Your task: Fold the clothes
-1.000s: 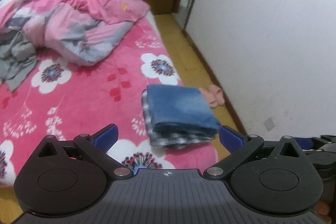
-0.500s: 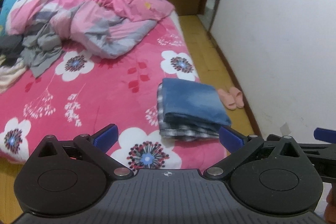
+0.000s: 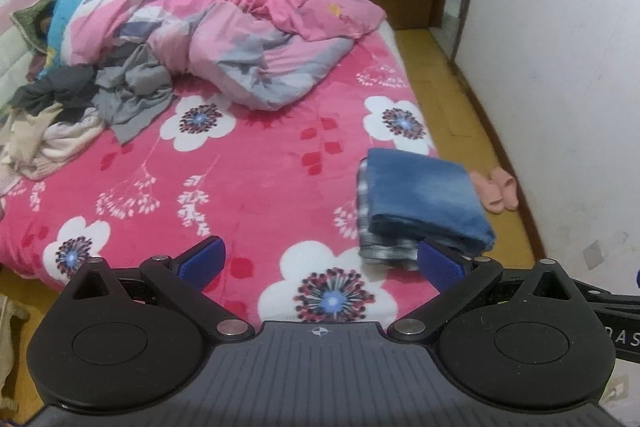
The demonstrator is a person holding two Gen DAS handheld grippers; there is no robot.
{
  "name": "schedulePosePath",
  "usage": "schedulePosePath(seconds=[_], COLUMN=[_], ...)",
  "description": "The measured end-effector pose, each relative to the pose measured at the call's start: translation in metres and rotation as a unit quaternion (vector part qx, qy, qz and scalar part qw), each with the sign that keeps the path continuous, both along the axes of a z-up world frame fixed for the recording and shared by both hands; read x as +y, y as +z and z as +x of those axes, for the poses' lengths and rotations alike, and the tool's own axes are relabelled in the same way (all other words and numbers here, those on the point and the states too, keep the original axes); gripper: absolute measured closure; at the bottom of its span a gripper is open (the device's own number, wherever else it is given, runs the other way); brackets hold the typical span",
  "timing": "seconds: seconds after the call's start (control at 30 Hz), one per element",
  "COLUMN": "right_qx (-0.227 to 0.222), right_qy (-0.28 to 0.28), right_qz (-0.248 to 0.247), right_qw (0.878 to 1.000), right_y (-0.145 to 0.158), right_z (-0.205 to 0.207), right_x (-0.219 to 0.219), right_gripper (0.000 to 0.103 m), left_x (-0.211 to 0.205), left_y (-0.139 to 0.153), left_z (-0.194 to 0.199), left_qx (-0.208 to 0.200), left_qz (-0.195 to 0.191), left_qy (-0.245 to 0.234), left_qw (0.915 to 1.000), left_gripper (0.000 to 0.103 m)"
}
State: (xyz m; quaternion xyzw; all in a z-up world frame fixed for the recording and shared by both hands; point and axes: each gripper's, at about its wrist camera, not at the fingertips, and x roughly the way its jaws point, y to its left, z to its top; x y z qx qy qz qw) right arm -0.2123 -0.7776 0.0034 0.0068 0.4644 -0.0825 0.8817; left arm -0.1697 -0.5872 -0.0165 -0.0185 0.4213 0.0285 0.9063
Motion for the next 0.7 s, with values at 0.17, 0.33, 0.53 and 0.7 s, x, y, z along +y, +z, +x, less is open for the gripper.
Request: schedulePosePath(seconds=[0.17, 0.33, 0.53, 0.7], right_qx=[0.003, 0.001, -0.003, -0.003], right_qy=[0.005, 0.012, 0.014, 0.014], right_qz=[0.0, -0.005, -0.01, -0.012], right_qw=[1.0, 1.0, 1.0, 1.0], right_y=[-0.001, -0.001, -0.001, -0.002], right_z=[0.003, 0.004, 0.008, 0.012], right_x=[0.003, 0.008, 0.01, 0.011], right_gripper=[0.001, 0.001, 0.001, 0.001], left_x=[0.008, 0.012, 0.012, 0.013], left_y=[-0.001, -0.002, -0.002, -0.003], left_z=[0.001, 0.001, 0.003, 0.005], left_qx=[0.006, 0.01, 0.011, 0.01], left_qz=[-0.006, -0.001, 0.005, 0.008], left_qy=[0.024, 0.031, 0.03, 0.026], left_qw=[0.9997, 0.9995, 0.9995, 0.9996], left_gripper=[0.0, 0.0, 0.0, 0.0])
